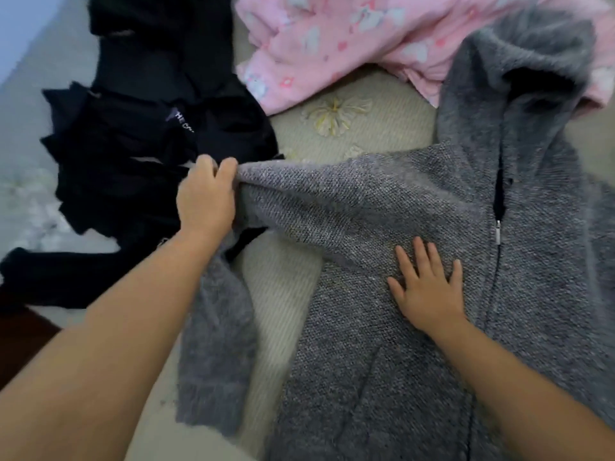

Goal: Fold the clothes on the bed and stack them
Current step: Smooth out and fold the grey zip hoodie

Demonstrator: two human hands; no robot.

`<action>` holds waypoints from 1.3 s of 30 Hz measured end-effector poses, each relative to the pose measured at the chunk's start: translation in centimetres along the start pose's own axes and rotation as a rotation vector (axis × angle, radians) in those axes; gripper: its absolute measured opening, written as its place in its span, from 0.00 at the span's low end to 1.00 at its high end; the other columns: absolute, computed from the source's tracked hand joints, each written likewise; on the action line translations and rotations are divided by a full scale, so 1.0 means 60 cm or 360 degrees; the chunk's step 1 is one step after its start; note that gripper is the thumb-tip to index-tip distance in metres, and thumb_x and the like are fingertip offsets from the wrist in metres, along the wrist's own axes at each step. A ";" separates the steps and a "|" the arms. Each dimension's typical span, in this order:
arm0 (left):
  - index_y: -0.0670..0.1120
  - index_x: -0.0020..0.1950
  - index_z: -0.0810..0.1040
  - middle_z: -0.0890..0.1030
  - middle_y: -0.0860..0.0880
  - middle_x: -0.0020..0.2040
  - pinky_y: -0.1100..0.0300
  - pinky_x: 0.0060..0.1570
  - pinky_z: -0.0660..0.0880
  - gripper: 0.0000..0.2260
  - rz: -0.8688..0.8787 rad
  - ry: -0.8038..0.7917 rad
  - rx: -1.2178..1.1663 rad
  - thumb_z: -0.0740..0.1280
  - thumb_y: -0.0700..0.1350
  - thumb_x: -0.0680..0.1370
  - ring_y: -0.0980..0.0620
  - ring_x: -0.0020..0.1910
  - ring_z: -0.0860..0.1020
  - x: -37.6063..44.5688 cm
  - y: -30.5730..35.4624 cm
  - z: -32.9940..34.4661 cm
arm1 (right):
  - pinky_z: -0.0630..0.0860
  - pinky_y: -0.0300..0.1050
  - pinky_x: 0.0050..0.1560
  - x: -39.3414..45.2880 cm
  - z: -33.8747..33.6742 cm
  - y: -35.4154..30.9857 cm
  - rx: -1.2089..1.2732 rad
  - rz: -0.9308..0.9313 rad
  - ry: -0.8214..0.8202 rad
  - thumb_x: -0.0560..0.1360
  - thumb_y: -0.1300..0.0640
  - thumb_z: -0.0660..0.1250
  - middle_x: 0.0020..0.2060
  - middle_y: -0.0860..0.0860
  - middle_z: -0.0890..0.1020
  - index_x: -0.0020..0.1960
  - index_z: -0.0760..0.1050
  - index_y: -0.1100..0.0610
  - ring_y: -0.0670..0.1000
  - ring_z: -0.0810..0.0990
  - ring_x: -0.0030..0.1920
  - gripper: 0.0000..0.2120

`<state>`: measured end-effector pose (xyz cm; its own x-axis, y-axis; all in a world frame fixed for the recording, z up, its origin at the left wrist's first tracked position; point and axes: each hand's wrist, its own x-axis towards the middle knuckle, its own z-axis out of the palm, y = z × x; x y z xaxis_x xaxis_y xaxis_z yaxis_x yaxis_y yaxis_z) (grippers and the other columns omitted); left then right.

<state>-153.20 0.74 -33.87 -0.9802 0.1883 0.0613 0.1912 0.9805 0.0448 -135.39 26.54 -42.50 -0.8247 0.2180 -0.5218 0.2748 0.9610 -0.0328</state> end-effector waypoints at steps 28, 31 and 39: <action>0.29 0.50 0.76 0.78 0.35 0.42 0.62 0.46 0.65 0.10 0.0209 0.0374 -0.1132 0.62 0.36 0.75 0.43 0.43 0.75 -0.065 -0.079 -0.147 | 0.52 0.53 0.72 -0.062 -0.083 -0.094 0.0476 -0.0040 -0.0354 0.80 0.50 0.53 0.75 0.51 0.45 0.75 0.47 0.50 0.55 0.44 0.75 0.27; 0.29 0.48 0.77 0.78 0.34 0.41 0.61 0.48 0.63 0.08 0.0491 0.0395 -0.1192 0.64 0.33 0.73 0.48 0.44 0.72 -0.028 0.004 -0.164 | 0.52 0.50 0.72 -0.111 -0.084 -0.026 0.0740 0.0030 -0.0242 0.80 0.54 0.55 0.75 0.51 0.48 0.75 0.51 0.52 0.54 0.47 0.75 0.26; 0.37 0.60 0.75 0.78 0.39 0.57 0.56 0.61 0.61 0.18 0.1641 -0.0472 -0.1153 0.69 0.42 0.73 0.40 0.60 0.73 -0.108 0.420 -0.131 | 0.60 0.45 0.66 -0.268 -0.054 0.234 0.1065 0.0690 0.0197 0.77 0.63 0.61 0.69 0.58 0.67 0.69 0.65 0.62 0.56 0.65 0.70 0.20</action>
<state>-141.64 23.79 -25.33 -0.3210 0.9312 0.1725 0.7539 0.1410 0.6417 -119.87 37.06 -31.80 -0.6146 0.6031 -0.5085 0.7885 0.4891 -0.3730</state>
